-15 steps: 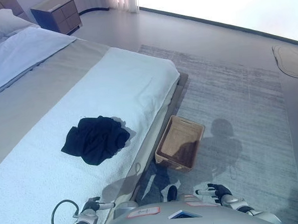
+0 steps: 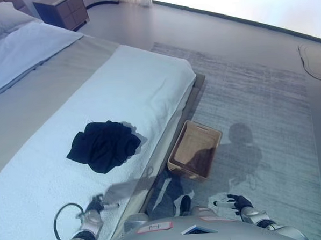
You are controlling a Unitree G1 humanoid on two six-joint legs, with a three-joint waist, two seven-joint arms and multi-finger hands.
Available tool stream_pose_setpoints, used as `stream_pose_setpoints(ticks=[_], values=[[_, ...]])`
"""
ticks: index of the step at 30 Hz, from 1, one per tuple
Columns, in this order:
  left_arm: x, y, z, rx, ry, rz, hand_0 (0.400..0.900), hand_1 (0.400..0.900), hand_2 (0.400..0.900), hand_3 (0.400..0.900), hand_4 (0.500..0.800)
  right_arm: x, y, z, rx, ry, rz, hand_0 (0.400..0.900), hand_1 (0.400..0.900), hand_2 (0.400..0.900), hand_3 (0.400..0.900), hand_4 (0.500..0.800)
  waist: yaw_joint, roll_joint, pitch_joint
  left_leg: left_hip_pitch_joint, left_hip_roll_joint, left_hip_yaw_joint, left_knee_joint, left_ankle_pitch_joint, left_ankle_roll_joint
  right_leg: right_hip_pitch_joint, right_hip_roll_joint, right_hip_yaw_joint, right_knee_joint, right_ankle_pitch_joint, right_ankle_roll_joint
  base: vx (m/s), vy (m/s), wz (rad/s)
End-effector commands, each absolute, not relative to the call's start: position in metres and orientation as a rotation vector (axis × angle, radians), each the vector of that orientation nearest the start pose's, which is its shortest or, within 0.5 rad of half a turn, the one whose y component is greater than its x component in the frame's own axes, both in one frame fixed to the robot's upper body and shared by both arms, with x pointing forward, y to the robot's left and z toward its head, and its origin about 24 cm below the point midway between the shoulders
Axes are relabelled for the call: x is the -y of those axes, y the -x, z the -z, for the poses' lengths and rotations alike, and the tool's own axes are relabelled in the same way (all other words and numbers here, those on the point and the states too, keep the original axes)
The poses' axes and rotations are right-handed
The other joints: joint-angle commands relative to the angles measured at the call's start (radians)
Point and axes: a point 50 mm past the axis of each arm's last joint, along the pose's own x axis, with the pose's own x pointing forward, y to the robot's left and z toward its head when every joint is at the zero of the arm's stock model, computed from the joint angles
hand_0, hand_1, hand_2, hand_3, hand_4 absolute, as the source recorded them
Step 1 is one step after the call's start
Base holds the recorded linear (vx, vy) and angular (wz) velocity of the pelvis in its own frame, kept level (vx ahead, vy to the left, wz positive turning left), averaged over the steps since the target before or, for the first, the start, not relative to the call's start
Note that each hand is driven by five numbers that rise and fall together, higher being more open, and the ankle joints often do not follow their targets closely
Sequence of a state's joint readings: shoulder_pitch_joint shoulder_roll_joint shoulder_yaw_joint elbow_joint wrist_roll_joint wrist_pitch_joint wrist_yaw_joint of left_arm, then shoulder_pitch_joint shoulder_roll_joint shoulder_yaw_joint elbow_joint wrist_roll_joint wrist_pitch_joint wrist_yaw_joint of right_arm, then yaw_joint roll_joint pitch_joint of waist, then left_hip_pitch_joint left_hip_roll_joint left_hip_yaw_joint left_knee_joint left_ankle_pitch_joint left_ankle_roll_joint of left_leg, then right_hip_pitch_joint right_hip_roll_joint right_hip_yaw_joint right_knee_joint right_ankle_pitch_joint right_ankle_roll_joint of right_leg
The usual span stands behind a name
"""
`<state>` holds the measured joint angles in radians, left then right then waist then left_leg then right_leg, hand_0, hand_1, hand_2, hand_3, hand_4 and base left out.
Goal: Put the clothes on the bed into the basket.
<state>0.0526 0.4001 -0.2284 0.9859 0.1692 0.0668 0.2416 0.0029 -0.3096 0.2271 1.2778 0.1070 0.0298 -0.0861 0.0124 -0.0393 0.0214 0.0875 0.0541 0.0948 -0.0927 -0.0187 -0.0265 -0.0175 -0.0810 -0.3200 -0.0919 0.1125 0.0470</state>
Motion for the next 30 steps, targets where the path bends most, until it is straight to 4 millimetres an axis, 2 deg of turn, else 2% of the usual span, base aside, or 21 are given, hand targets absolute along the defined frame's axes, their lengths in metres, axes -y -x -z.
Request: stream_pose_setpoints(ticks=[1, 2, 3, 6, 13, 18, 20, 22, 24, 26, 30], values=[[-0.327, -0.200, 0.059, -0.693, -0.969, -0.301, 0.900, 0.900, 0.900, 0.900, 0.800, 0.310, -0.127, 0.127, -1.152, 0.444, 0.276, 0.900, 0.900, 0.900, 0.900, 0.800, 0.007, 0.007, 0.042, -0.029, -0.050, 0.000, 0.005, -0.026, 0.004, 0.077, 0.002, 0.043, 0.005, -0.073, 0.070, -0.04, 0.009, -0.04], [-0.335, -0.213, 0.040, -0.614, -1.002, -0.348, 0.900, 0.900, 0.900, 0.900, 0.800, 0.314, -0.132, 0.123, -1.145, 0.444, 0.282, 0.900, 0.900, 0.900, 0.900, 0.800, 0.008, 0.003, 0.045, -0.041, -0.049, 0.000, 0.005, -0.023, 0.003, 0.066, 0.002, 0.044, 0.005, -0.070, 0.072, -0.04, 0.010, -0.04], [-0.339, -0.219, 0.033, -0.596, -1.019, -0.369, 0.900, 0.900, 0.900, 0.900, 0.800, 0.318, -0.134, 0.121, -1.144, 0.446, 0.287, 0.900, 0.900, 0.900, 0.900, 0.800, 0.009, -0.001, 0.045, -0.049, -0.049, 0.001, 0.005, -0.021, 0.003, 0.059, 0.001, 0.045, 0.005, -0.067, 0.072, -0.03, 0.010, -0.04], [-0.344, -0.251, -0.003, -0.452, -1.124, -0.414, 0.900, 0.900, 0.900, 0.900, 0.800, 0.323, -0.144, 0.115, -1.128, 0.453, 0.298, 0.900, 0.900, 0.900, 0.900, 0.800, 0.006, -0.009, 0.053, -0.079, -0.049, 0.003, 0.005, -0.013, 0.002, 0.030, -0.001, 0.045, 0.005, -0.057, 0.078, -0.02, 0.022, -0.07], [-0.337, -0.309, -0.056, -0.326, -1.241, -0.436, 0.900, 0.900, 0.900, 0.900, 0.800, 0.317, -0.164, 0.110, -1.088, 0.437, 0.317, 0.900, 0.900, 0.900, 0.900, 0.800, -0.024, -0.008, 0.084, -0.191, -0.052, 0.018, 0.005, 0.021, 0.007, -0.084, -0.005, 0.057, 0.005, -0.016, 0.089, -0.05, 0.051, -0.10], [-0.333, -0.340, -0.091, -0.295, -1.265, -0.443, 0.900, 0.900, 0.900, 0.900, 0.800, 0.316, -0.175, 0.105, -1.046, 0.396, 0.363, 0.900, 0.900, 0.900, 0.900, 0.800, -0.049, -0.008, 0.123, -0.282, -0.051, 0.026, 0.005, 0.047, 0.012, -0.177, -0.009, 0.073, 0.005, 0.016, 0.096, -0.03, 0.074, -0.15], [-0.332, -0.352, -0.111, -0.263, -1.297, -0.447, 0.900, 0.900, 0.900, 0.900, 0.800, 0.314, -0.177, 0.105, -1.029, 0.373, 0.377, 0.900, 0.900, 0.900, 0.900, 0.800, -0.059, -0.008, 0.137, -0.324, -0.053, 0.031, 0.005, 0.060, 0.015, -0.220, -0.012, 0.079, 0.005, 0.030, 0.098, -0.02, 0.095, -0.20], [-0.329, -0.363, -0.129, -0.249, -1.304, -0.451, 0.900, 0.900, 0.900, 0.900, 0.800, 0.313, -0.189, 0.099, -0.990, 0.349, 0.398, 0.900, 0.900, 0.900, 0.900, 0.800, -0.069, -0.006, 0.149, -0.361, -0.054, 0.036, 0.005, 0.066, 0.015, -0.259, -0.015, 0.090, 0.005, 0.040, 0.103, 0.00, 0.094, -0.19], [-0.326, -0.371, -0.146, -0.231, -1.325, -0.453, 0.900, 0.900, 0.900, 0.900, 0.800, 0.321, -0.197, 0.090, -0.956, 0.341, 0.429, 0.900, 0.900, 0.900, 0.900, 0.800, -0.076, -0.009, 0.156, -0.400, -0.052, 0.040, 0.005, 0.077, 0.014, -0.296, -0.018, 0.094, 0.005, 0.052, 0.108, 0.02, 0.070, -0.15], [-0.320, -0.379, -0.163, -0.197, -1.340, -0.448, 0.900, 0.900, 0.900, 0.900, 0.800, 0.330, -0.187, 0.091, -0.985, 0.336, 0.477, 0.900, 0.900, 0.900, 0.900, 0.800, -0.090, -0.010, 0.159, -0.435, -0.053, 0.042, 0.005, 0.081, 0.012, -0.332, -0.022, 0.095, 0.005, 0.062, 0.114, 0.03, 0.073, -0.12], [-0.313, -0.386, -0.177, -0.174, -1.299, -0.425, 0.900, 0.900, 0.900, 0.900, 0.800, 0.347, -0.155, 0.098, -1.100, 0.379, 0.503, 0.900, 0.900, 0.900, 0.900, 0.800, -0.104, -0.010, 0.165, -0.482, -0.056, 0.044, 0.005, 0.090, 0.011, -0.378, -0.030, 0.097, 0.005, 0.073, 0.120, 0.04, 0.040, -0.07]])
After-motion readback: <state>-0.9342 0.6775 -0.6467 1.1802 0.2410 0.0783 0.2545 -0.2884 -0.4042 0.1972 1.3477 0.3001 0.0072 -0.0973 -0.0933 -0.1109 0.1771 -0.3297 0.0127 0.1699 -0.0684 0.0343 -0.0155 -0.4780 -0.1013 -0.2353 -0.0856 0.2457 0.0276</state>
